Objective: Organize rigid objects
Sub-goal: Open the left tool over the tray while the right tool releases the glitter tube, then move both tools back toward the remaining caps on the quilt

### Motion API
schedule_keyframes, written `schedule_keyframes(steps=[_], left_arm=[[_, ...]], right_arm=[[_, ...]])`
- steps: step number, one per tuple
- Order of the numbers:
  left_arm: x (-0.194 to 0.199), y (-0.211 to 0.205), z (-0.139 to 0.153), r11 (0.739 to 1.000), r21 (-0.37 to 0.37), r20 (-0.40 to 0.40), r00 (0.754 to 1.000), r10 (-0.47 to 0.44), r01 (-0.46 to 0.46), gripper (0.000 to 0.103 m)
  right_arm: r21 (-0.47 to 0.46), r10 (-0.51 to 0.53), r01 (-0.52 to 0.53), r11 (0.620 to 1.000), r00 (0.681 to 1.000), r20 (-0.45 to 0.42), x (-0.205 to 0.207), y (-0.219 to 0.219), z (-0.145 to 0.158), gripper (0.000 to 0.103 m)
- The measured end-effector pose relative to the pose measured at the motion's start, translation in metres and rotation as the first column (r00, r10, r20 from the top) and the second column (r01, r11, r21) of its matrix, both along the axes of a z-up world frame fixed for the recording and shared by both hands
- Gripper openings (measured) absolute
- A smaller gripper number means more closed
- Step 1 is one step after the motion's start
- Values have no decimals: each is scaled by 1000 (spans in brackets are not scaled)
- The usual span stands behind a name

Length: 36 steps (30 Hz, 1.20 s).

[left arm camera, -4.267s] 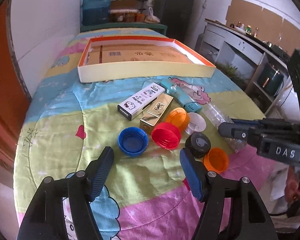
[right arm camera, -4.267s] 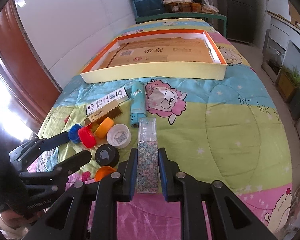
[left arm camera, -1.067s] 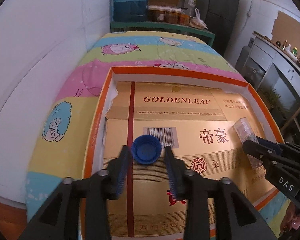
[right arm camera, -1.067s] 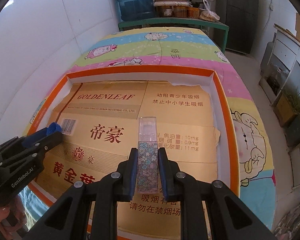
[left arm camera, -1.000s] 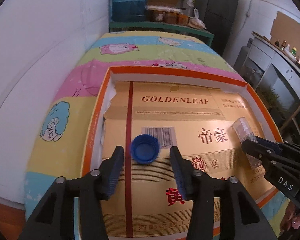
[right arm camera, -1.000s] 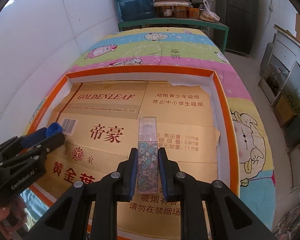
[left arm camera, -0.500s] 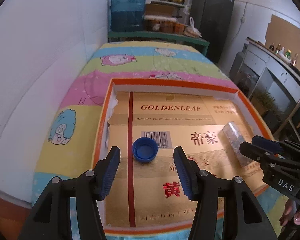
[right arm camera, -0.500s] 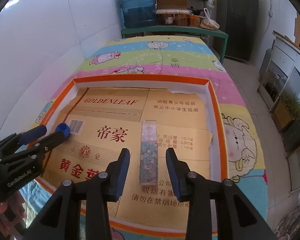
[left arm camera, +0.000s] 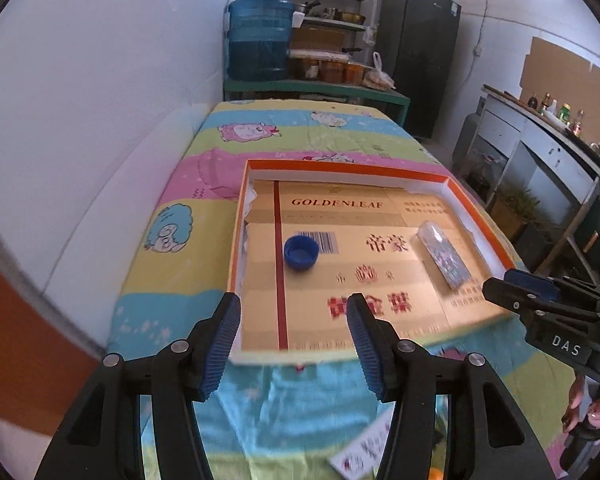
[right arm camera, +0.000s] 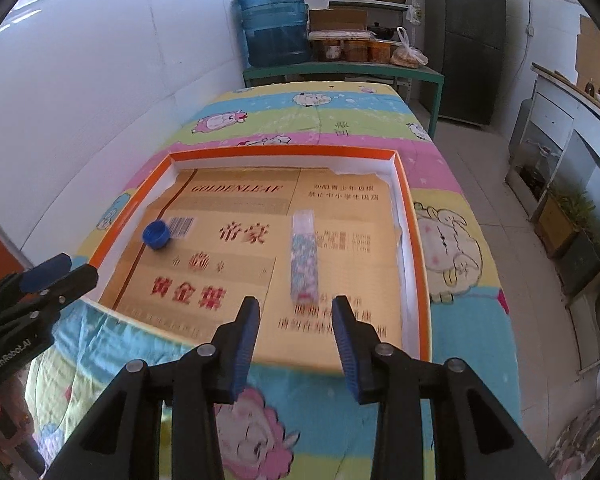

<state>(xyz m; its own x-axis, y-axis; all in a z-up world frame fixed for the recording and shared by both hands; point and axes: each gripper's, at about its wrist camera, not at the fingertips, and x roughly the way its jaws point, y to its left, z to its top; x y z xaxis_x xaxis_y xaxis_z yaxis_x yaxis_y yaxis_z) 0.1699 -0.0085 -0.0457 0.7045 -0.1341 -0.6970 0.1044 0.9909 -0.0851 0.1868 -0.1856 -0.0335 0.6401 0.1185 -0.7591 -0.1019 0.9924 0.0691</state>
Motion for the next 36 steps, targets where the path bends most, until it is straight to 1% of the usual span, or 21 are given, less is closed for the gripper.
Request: schedule_keyframes(steps=[8,12,15,19,25,31,36], left_arm=[[-49,4,8,999,-11,31,999,-30,31,57],[-73,1,10,999,7,48,998,-40,40,57],[-89,3,8,999,1,50,998,-47,47,57],[-106,6,1,999,-13,44,998,-49,50,57],[-131,11,-9,998,-38,43,998,-47,49,57],[-154,10,-16,997,-37,61,996,-64,66,57],[-161,5,-20,994,-38,57,993,-100,103,57]], right_arm=[[14,24,-25,1000,1000,11,-50,10,3,38],[27,55,-56,998,998,9,-78,16,1,37],[28,81,-81,996,997,12,-99,20,0,38],[45,132,-133,990,991,10,-126,27,-2,37],[27,233,-232,972,972,-21,-165,47,-22,37],[3,303,-303,953,953,-25,-186,65,-36,37],[-39,308,-309,950,951,-28,-191,72,-45,37]])
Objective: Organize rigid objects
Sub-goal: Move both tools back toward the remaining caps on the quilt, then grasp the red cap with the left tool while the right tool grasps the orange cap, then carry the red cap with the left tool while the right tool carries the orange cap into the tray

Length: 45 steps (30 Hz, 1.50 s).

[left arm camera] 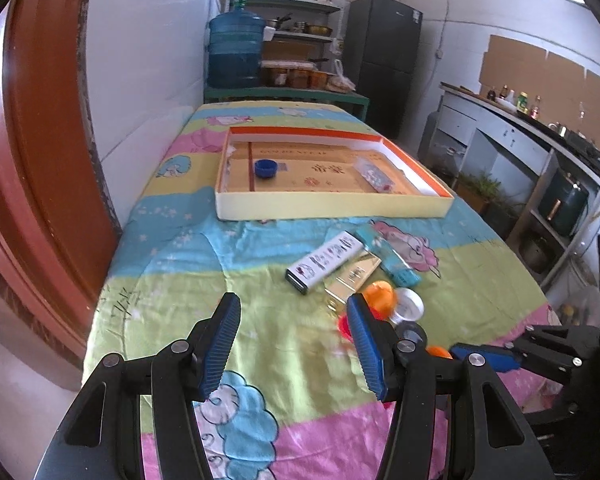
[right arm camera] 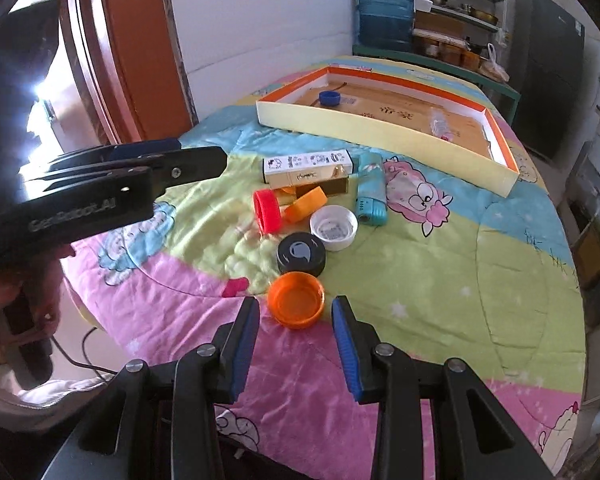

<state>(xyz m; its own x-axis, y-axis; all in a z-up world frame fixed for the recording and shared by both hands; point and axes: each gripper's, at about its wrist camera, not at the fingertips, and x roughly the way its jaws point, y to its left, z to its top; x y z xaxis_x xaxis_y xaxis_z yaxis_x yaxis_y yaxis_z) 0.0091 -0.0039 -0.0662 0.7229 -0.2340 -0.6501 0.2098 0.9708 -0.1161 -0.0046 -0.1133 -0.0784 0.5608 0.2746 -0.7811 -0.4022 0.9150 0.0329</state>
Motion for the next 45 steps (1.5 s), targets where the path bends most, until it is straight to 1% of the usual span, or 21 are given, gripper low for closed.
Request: schedule_keyframes(steps=[8,9,10,11,20,24,28,30,32,33,38,45], left_arm=[[0,-10,-5,999,-3,-11,999,-48,48,57],[0,-11,-6,998,-3,-16,998,-56,56,57],[1,-12,-7,998,-3,-19,998,-60,60,57],[1,-13,-8,998,-3,-23,998,-64,64,57],[4,-29,-17,992,-4,-40,991,-125,125,57],[11,-33,-23,992,9,-48,991,-122,123,57],[21,-34,-29,993,0,-65,991,-117,117,57],[24,-35,-33,992,-4,-74,989,-125,125,48],[27,-36,-36,991,-11,-91,987,-134,134,32],[27,-36,-38,991,-18,-98,986,-137,136,32],[23,-37,-38,991,-13,-82,987,-137,136,32],[18,-29,-30,992,-35,-66,990,-125,123,32]], right_arm=[[6,-4,4,1000,1000,5,4,2,-5,37],[7,-3,3,1000,1000,5,4,2,-5,36],[5,-2,2,1000,1000,6,6,3,-5,31],[2,-2,2,1000,1000,7,6,3,-5,30],[11,-24,24,1000,1000,11,7,-5,-3,30],[21,-49,49,999,999,13,8,-15,-1,30],[32,-65,65,997,998,7,9,-21,-1,30],[34,-67,67,997,998,6,9,-21,-2,30],[34,-67,67,997,998,5,9,-21,-3,30],[35,-67,67,997,998,5,10,-21,-3,30],[44,-69,69,997,998,1,9,-21,-4,30],[63,-71,71,996,997,0,10,-23,-2,30]])
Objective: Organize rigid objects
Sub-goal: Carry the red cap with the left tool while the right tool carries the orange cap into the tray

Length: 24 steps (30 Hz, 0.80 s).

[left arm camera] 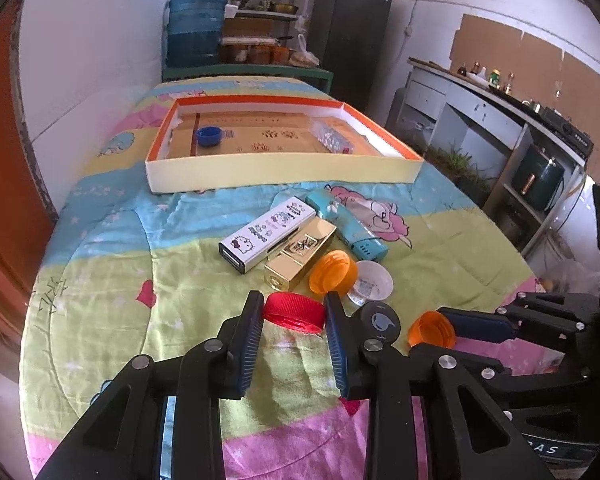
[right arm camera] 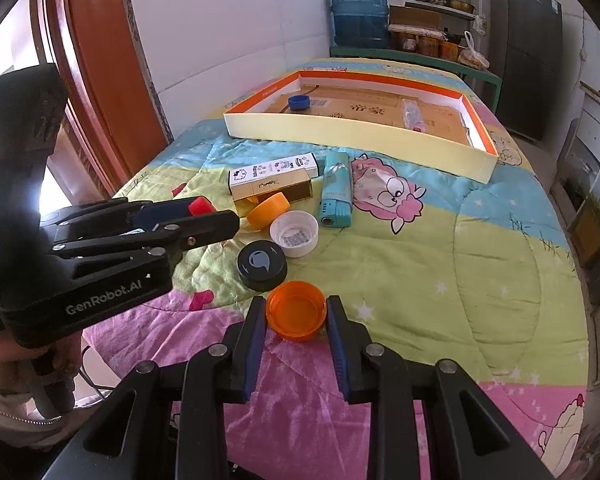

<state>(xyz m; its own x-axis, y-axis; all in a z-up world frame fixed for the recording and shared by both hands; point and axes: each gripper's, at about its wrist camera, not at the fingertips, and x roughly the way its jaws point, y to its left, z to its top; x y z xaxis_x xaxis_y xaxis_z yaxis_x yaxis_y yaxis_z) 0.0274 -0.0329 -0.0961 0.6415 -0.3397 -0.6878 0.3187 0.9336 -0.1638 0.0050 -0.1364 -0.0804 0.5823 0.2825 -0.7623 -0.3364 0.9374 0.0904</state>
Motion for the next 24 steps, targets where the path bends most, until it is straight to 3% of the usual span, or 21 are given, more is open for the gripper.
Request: schedule_keyframes(steps=[13,24], left_arm=[[-2,15,35,998,-48,74,997,36,-33,32],[9,18,56,998,-38,113,992,50,-46,32]], right_arm=[[31,-17,15,999,998,58,7,-5,25,30],[24,-36,33,999,990,134,25,-12,52,30]])
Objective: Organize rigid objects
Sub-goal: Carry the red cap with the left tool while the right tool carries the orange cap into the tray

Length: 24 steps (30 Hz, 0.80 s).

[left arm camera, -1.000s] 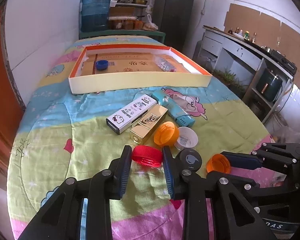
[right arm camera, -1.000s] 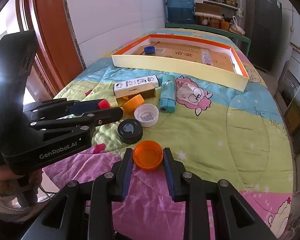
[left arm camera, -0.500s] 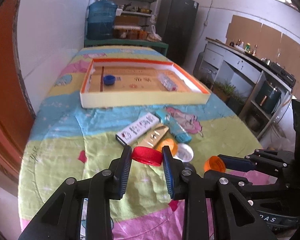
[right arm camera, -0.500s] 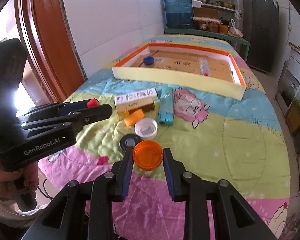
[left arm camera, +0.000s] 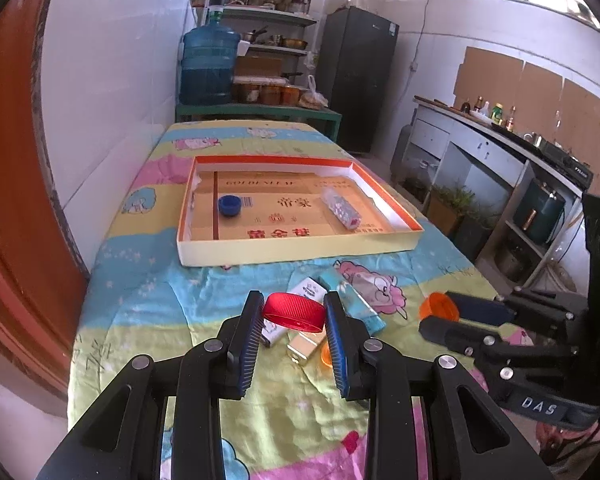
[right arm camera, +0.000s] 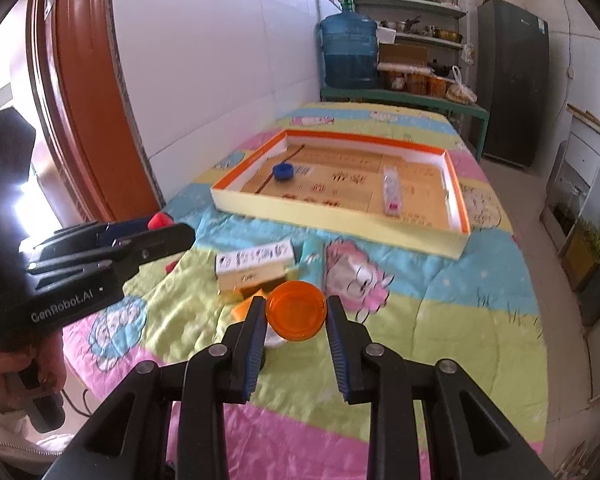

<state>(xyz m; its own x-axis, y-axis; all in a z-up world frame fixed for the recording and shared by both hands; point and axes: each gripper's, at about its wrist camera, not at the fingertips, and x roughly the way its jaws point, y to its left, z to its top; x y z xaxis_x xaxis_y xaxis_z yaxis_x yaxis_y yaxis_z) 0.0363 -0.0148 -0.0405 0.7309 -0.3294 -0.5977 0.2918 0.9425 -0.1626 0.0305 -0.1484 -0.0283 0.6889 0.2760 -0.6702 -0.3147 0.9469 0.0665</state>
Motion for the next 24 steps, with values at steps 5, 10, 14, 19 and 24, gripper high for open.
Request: schedule_keyframes(steps=[5,10,14,19,24], left_arm=[[9,-2,7,1000,2,12,1000,4,-4,32],[20,-5,15,1000,3,24,1000,13,-13,32],[29,-7,21,1000,2,34,999,27,-27,32],[43,-9,27,999,0,47,998,49,-49,32],[60,-11,34,998,-4,57,996,61,-61,32]], right_arm=[[-11,-8,8,1000,999,35,12,-3,11,30],[-5,-10,10,1000,998,58,27,-6,21,30],[2,-12,12,1000,997,75,42,-9,28,30],[2,-14,14,1000,996,89,58,-10,34,30],[-7,-13,14,1000,994,109,71,-9,41,30]])
